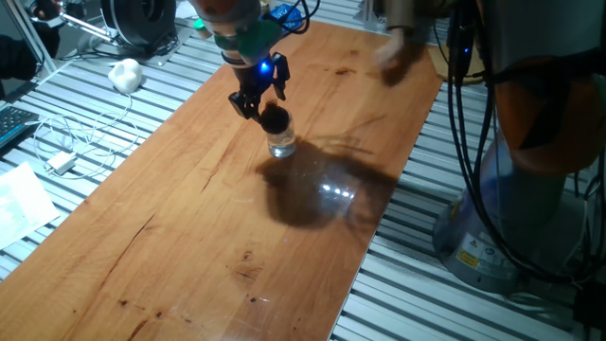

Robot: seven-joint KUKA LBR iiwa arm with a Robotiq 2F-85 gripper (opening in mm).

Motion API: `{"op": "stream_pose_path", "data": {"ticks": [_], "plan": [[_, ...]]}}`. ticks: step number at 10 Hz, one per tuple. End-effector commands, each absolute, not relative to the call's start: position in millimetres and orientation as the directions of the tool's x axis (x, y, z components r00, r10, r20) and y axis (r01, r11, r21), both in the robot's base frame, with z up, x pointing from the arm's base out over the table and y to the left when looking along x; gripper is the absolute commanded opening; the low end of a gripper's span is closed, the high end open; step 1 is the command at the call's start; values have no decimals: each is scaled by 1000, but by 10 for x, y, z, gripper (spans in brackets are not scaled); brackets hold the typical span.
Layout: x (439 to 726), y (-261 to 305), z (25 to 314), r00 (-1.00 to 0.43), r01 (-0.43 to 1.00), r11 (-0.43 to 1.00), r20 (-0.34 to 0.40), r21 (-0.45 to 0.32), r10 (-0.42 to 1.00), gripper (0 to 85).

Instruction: Unscrew the lid from the jar

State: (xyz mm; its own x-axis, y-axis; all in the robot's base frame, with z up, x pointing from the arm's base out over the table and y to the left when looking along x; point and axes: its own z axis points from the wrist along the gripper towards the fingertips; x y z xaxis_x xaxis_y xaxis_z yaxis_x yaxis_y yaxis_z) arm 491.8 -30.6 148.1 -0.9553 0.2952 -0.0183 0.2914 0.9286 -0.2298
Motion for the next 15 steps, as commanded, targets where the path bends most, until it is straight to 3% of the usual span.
{"op": "stream_pose_path", "data": {"ticks": [1,5,7,10,12,14,15], "plan": [[4919,-302,1475,-955,293,928,-18,-230,297,680],[4917,-287,1577,-950,306,925,-11,-225,311,680],[4910,-257,1654,-946,324,928,-31,-186,324,680],[5008,-232,1911,-955,294,944,1,-148,298,680],[5050,-249,2135,-970,238,960,8,-150,242,340],[5091,-354,2299,-984,176,982,26,-67,179,0],[5094,-391,2359,-984,175,983,27,-53,177,0]]}}
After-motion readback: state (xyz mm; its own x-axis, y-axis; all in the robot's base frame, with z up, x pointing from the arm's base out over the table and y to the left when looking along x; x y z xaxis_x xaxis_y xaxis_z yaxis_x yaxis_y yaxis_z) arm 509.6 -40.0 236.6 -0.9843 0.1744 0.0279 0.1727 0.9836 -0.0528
